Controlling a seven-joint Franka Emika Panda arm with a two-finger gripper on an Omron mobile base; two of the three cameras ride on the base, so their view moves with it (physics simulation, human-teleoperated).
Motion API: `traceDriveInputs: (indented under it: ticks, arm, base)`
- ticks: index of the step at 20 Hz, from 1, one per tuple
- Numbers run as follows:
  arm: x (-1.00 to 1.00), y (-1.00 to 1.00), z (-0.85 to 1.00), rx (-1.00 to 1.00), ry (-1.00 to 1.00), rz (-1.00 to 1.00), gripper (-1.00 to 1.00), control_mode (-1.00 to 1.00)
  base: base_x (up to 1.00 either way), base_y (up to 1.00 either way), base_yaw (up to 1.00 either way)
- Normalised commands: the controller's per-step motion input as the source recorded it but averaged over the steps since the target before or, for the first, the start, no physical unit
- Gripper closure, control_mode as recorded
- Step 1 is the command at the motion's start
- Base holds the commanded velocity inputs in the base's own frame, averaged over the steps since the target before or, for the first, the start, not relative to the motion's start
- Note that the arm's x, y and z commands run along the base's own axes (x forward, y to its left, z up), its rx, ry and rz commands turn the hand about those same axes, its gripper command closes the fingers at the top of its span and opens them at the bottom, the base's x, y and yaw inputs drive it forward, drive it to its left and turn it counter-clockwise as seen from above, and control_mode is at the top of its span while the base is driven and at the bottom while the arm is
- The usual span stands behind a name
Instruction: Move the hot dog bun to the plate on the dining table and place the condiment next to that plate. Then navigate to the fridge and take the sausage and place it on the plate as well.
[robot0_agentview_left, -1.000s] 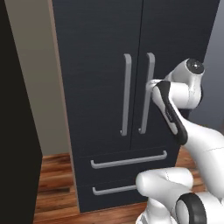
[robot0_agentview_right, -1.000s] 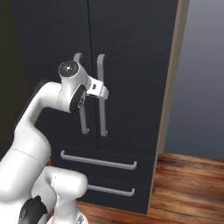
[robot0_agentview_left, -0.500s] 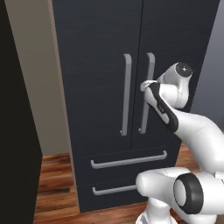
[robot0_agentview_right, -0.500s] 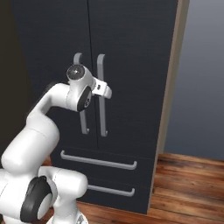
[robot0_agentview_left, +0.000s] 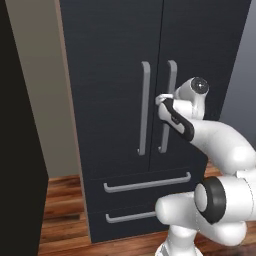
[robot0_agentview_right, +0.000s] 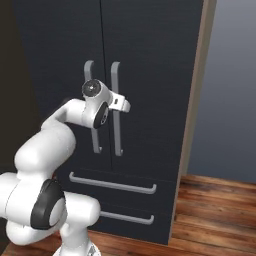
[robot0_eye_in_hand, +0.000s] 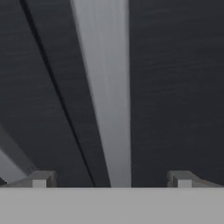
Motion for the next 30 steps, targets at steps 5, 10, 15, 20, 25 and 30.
traceDriveInputs:
  ticks: [5,10,15,20,25,30]
  arm:
    - [0.57,0.0,-0.01,0.0,0.0,0.0,-1.0,-1.0]
    - [0.55,-0.02,-0.1,0.0,0.0,0.0,-1.0,-1.0]
    - [0.53,-0.09,-0.11,0.0,0.0,0.0,-1.0,-1.0]
    - [0.6,-0.02,-0.17,0.0,0.0,0.0,1.0,-1.0]
    - [0.46,0.0,-0.08,0.0,0.02,0.0,1.0,-1.0]
    - [-0.1,0.0,0.0,-0.01,0.0,-0.02,1.0,-1.0]
  base:
    - [0.0,0.0,0.0]
    - [0.0,0.0,0.0]
    - [0.0,0.0,0.0]
    - [0.0,0.0,0.0]
    - [0.0,0.0,0.0]
    - [0.0,0.0,0.0]
